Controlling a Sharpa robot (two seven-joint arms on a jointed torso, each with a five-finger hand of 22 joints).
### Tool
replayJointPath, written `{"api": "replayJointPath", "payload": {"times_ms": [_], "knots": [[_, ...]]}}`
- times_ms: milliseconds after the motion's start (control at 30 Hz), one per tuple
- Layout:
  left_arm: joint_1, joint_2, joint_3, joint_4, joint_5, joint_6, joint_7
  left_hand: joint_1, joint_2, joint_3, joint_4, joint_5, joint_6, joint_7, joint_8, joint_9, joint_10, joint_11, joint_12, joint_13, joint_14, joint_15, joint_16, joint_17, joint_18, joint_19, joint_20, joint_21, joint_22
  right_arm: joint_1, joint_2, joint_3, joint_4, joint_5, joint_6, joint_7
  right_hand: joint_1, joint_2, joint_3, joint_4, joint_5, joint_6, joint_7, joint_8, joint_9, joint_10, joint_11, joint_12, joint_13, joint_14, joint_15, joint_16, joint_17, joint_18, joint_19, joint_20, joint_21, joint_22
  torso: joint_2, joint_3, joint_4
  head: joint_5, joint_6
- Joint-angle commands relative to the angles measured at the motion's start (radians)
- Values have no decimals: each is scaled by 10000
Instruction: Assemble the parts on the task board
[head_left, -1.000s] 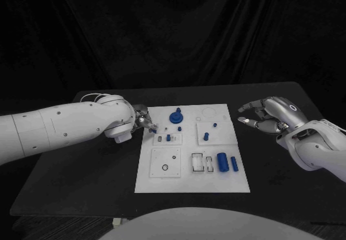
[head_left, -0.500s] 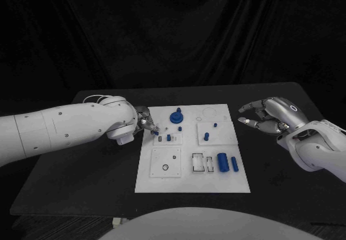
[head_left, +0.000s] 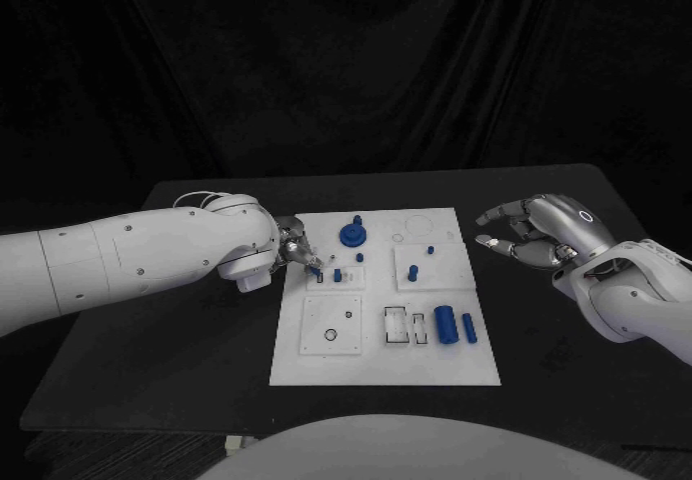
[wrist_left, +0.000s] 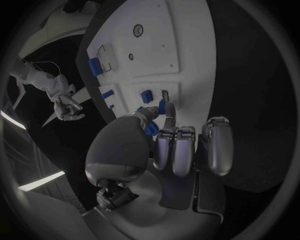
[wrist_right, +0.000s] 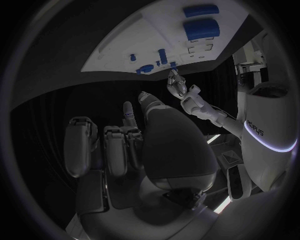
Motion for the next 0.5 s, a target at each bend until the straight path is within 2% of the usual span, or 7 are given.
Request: {"api": "replayJointPath", "payload": {"times_ms": [33,500], "knots": [[-36,15,7,8,88,380,-28,31,106,483,-433,-28,-25,-65,-58,17,1026,-32,36,2634,1057,-24,27,2634,-106,14,-26,-47,1525,-25,3,6,-2,-16,35,-129,-3,120,63,11,52,80,8,-40,-16,1070,74,26,2634,995,62,-58,2443,15,137,56,-32,1989,-3,2,-1,9,2],[-210,-1,7,15,88,361,25,23,117,502,-432,-35,-44,-59,-69,20,1026,-29,36,2634,1057,-23,27,2634,-93,-20,-26,-96,1496,-33,-1,6,-10,-16,44,-112,-10,113,58,10,51,84,10,-44,-22,1070,76,26,2634,995,64,-59,2441,16,134,57,-37,1988,-3,-3,7,-8,2]]}}
